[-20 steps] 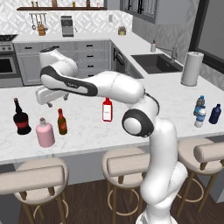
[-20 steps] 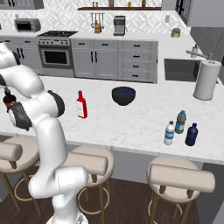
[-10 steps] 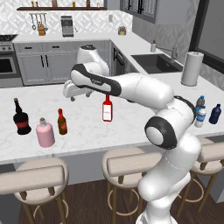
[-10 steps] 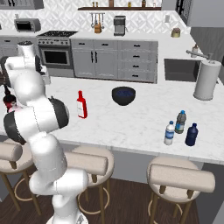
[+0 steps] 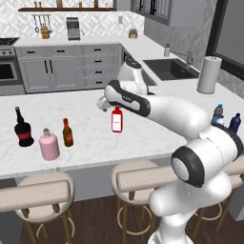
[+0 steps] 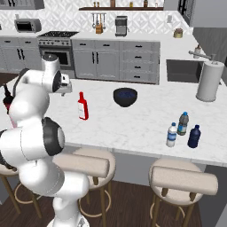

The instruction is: Move the plastic bottles in the middle to the plastics group, and the glass bottles in the middle to the glass group.

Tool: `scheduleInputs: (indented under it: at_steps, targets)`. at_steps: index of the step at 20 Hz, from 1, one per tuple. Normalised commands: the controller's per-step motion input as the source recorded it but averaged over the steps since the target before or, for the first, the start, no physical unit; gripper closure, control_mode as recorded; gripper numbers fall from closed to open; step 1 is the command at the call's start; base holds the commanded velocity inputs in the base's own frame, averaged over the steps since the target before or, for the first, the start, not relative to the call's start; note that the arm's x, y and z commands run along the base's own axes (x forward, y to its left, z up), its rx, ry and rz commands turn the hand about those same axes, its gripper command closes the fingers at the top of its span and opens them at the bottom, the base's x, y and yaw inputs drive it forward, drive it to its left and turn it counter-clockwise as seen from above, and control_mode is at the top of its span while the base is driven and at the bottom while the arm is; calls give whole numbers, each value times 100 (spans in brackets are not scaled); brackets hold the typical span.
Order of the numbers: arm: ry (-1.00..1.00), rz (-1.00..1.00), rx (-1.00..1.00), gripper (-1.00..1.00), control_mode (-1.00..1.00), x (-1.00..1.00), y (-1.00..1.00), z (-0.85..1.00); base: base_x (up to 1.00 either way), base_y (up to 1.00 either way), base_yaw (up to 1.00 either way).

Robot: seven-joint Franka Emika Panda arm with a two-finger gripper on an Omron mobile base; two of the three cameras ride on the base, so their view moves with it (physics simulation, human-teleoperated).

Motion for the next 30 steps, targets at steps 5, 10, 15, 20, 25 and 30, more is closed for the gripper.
scheduleInputs:
  at_steps: [5, 10, 15, 20, 25, 30]
  targets:
    - [0, -19, 0, -100, -100, 14, -83, 0, 0, 0, 0]
    - [0, -16, 0, -100, -100, 24, -66, 0, 0, 0, 0]
    - [-1, -4, 0, -100, -100, 45, -14, 0, 0, 0, 0]
    - [0, 0, 0, -100, -100, 35, 0, 0, 0, 0, 0]
    - [0, 0, -4, -100, -100, 38, 16, -6, 0, 0, 0]
    - [0, 0, -12, -100, -100, 10, 27, -21, 0, 0, 0]
